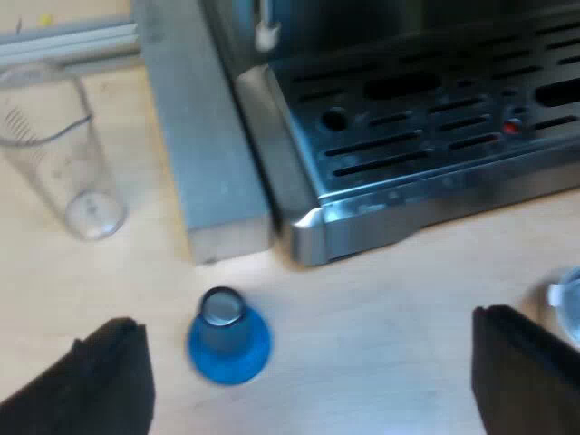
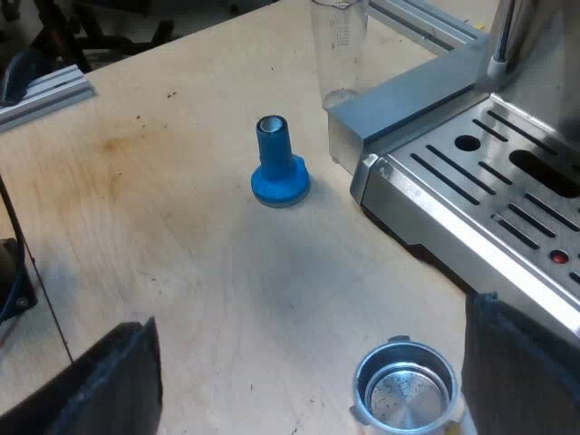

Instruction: Grind coffee beans and then tamp

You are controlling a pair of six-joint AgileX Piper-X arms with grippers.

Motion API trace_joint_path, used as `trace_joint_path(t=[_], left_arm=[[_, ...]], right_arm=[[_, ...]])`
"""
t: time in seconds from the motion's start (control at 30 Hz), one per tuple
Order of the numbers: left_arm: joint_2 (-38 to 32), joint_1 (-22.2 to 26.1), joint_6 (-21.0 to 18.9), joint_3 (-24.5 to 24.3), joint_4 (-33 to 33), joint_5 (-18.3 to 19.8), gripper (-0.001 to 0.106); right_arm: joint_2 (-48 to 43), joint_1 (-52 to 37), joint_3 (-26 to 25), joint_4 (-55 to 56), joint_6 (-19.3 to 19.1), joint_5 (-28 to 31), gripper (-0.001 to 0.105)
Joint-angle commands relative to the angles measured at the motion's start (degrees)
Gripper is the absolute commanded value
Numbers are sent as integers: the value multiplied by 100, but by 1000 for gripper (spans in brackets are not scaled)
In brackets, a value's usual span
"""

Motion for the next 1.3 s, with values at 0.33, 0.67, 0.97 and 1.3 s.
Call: trace_joint_path(t=[0.33,0.67,0.97,1.3], left_arm=[[950,961,413,-35,-402,691,73],[2777,961,464,-35,-827,589,73],[3788,961,746,-35,-1255,244,73],[4636,961,799,-35,-1455,244,73]], right_arm=[[-26,-24,-46,-47,-58,-25,70],[-26,-24,-46,-47,-58,-25,70],[-26,-24,-46,-47,-58,-25,70],[-26,-24,-46,-47,-58,-25,70]])
